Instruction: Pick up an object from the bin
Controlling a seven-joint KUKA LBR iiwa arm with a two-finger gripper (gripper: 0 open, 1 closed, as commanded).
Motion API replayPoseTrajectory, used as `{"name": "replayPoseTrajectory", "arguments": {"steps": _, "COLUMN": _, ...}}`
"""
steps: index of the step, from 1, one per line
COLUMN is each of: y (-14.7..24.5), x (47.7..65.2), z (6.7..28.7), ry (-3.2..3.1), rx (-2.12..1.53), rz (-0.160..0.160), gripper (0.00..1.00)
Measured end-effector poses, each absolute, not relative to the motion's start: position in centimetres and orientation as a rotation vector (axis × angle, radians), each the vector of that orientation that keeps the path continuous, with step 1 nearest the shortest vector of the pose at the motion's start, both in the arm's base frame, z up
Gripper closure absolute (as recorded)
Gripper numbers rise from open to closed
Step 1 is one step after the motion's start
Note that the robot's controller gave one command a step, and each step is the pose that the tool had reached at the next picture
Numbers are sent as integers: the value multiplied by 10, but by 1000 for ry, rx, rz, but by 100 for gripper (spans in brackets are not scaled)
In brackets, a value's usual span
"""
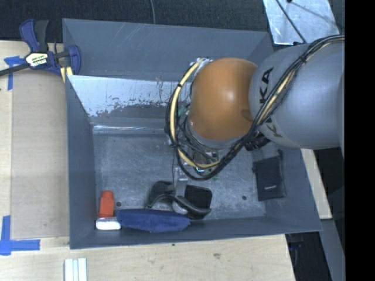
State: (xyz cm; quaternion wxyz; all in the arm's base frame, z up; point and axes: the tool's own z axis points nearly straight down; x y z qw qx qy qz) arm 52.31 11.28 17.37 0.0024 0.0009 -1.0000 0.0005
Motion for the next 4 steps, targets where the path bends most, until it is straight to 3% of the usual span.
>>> {"name": "replayPoseTrajectory", "arguments": {"steps": 1, "y": 98, "x": 508, "z": 76, "ry": -3141, "rx": -120, "rz": -12, "gripper": 0}}
{"name": "replayPoseTrajectory", "arguments": {"steps": 2, "y": 99, "x": 506, "z": 77, "ry": -3136, "rx": -115, "rz": -11, "gripper": 100}}
{"name": "replayPoseTrajectory", "arguments": {"steps": 3, "y": 96, "x": 503, "z": 261, "ry": -3152, "rx": -45, "rz": -3, "gripper": 100}}
{"name": "replayPoseTrajectory", "arguments": {"steps": 4, "y": 124, "x": 503, "z": 185, "ry": -3137, "rx": -21, "rz": 0, "gripper": 100}}
